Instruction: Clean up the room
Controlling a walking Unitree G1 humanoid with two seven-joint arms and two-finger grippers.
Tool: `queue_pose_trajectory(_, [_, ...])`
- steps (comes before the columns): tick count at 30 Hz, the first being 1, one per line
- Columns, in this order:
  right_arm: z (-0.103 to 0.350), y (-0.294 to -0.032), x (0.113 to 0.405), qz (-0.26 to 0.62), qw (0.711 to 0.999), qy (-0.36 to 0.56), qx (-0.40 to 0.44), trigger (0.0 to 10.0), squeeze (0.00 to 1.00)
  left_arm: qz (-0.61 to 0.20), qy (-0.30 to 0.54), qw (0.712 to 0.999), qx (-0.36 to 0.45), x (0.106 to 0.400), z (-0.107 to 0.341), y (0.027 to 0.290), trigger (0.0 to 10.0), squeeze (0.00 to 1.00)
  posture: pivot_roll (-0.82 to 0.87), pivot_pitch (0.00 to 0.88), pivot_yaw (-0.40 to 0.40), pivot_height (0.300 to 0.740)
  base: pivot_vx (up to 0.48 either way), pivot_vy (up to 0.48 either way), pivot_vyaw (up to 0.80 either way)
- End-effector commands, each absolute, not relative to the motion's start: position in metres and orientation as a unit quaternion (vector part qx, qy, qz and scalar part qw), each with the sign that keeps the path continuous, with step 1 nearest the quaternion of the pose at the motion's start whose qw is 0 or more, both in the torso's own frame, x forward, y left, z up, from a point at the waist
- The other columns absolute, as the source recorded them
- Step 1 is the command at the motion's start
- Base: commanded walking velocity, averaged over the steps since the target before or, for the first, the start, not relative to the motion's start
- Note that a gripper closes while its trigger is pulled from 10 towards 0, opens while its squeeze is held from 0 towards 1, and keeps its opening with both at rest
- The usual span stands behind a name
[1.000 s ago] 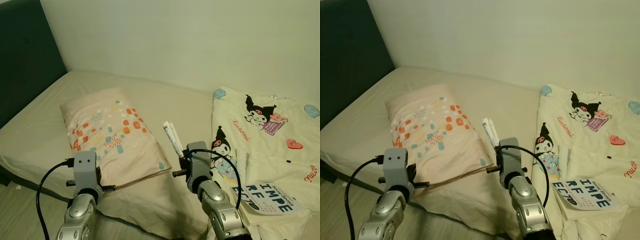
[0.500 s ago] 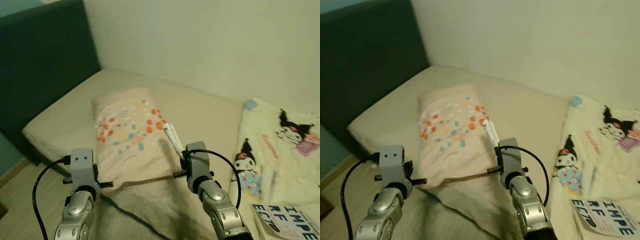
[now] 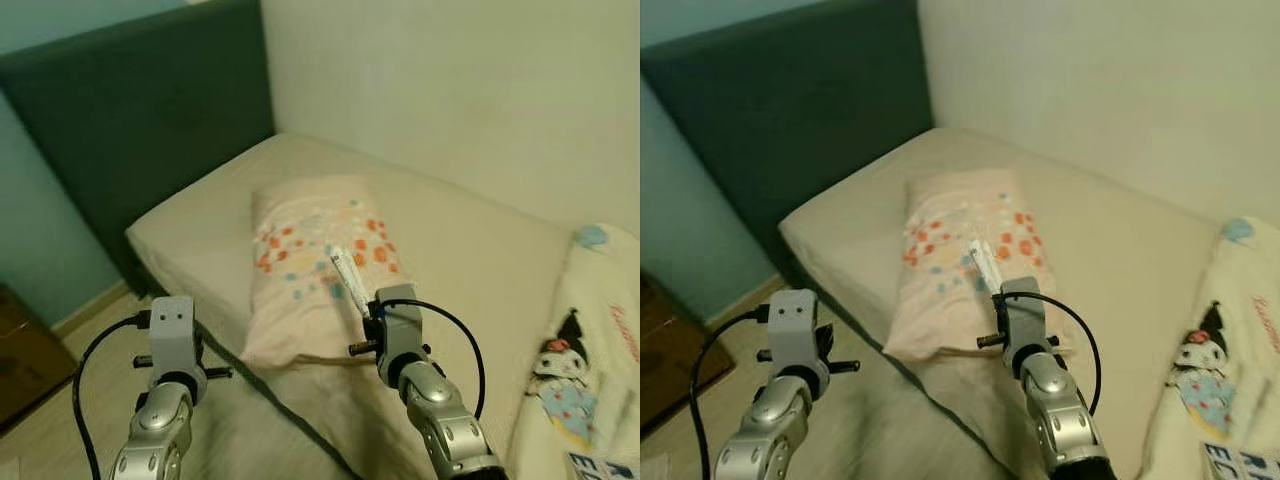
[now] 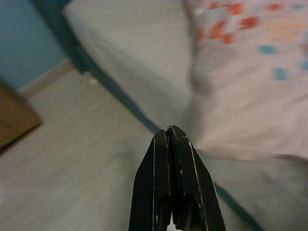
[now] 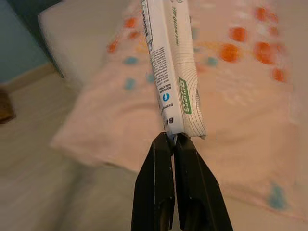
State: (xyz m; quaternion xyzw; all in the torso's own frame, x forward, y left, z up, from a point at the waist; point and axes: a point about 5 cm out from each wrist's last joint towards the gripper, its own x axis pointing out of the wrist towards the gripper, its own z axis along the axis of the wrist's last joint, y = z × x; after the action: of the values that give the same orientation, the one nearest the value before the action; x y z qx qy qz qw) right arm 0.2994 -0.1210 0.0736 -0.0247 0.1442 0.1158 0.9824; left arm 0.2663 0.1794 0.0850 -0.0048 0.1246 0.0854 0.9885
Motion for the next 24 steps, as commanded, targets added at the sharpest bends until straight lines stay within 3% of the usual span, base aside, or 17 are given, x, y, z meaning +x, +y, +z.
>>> queue_pose_trajectory(1, [0.0675,-0.1214,0.2954,0.116,0.981,0.153,-0.020,10.0,0.00,0.091,0.134,0.987,0.001,0.2628,0.0825,0.1816,10.0,0.00,-0.02,0.108,-0.003,0.740,0.000,0.000,0.80])
queue_pose_trajectory(24, [0.0691,-0.1203,0.2973,0.126,0.981,0.146,-0.034,10.0,0.00,0.125,0.127,0.984,-0.003,0.2580,0.0794,0.1904,10.0,0.00,-0.03,0.094,-0.013,0.740,0.000,0.000,0.80])
